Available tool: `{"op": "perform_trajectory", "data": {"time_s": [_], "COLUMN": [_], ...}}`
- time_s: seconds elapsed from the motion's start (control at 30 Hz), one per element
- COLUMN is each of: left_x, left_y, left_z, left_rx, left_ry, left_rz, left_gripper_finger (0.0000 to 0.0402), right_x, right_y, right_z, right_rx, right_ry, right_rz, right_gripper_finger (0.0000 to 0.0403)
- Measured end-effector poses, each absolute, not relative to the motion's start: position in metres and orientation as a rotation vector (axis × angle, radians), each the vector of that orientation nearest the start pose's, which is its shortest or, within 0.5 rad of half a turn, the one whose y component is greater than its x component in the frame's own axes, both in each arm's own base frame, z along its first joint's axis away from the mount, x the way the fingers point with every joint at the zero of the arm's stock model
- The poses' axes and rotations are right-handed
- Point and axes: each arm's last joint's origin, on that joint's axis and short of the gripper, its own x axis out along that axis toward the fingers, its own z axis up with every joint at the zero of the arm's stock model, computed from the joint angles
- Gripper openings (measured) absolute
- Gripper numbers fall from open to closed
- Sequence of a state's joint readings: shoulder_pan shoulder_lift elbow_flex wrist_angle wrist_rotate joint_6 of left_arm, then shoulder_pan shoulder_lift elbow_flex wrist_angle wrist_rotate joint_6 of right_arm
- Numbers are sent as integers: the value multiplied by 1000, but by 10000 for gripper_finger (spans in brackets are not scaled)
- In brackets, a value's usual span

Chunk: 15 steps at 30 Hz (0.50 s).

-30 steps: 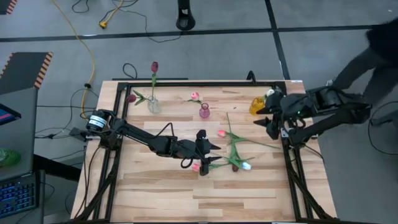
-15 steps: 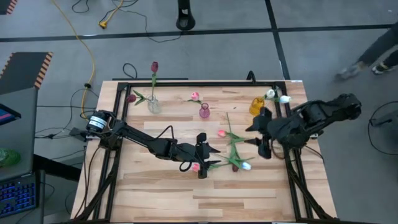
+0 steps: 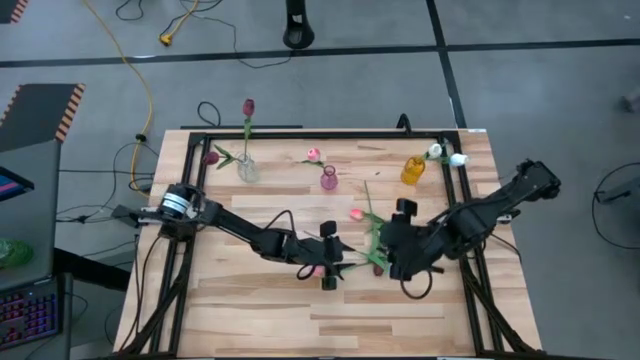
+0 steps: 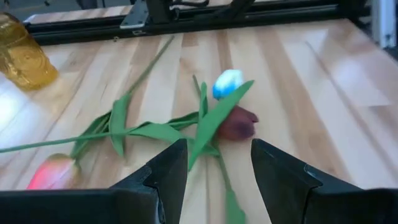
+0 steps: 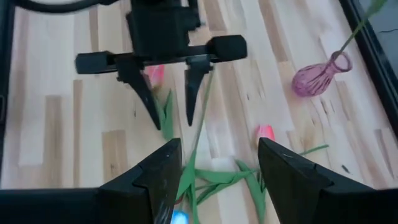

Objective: Sort flowers into vase by color
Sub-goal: Put the white flower into the yellow vase

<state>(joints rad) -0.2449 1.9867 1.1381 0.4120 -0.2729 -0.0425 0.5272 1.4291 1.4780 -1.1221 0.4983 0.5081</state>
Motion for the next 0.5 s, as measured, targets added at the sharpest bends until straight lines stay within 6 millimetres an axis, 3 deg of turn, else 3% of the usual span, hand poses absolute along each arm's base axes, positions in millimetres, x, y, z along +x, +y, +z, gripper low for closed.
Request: {"op": "perform_trajectory", "data": {"time_s": [0.2,0.5], "left_x": [437,481], "left_y": [-94,-92], "left_z": [141,121], "left_rx": [105,158], "left_ry": [460,672], "left_rz": [31,48], "left_gripper_finger": [167,167], "right_x": [234,191], "right_y": [123,107], "right_z": [332,290], "right_rx": [-119,33], "right_ry": [1006,962], "right_rz": [-237,-274], "right_gripper_finger": [240,240]}}
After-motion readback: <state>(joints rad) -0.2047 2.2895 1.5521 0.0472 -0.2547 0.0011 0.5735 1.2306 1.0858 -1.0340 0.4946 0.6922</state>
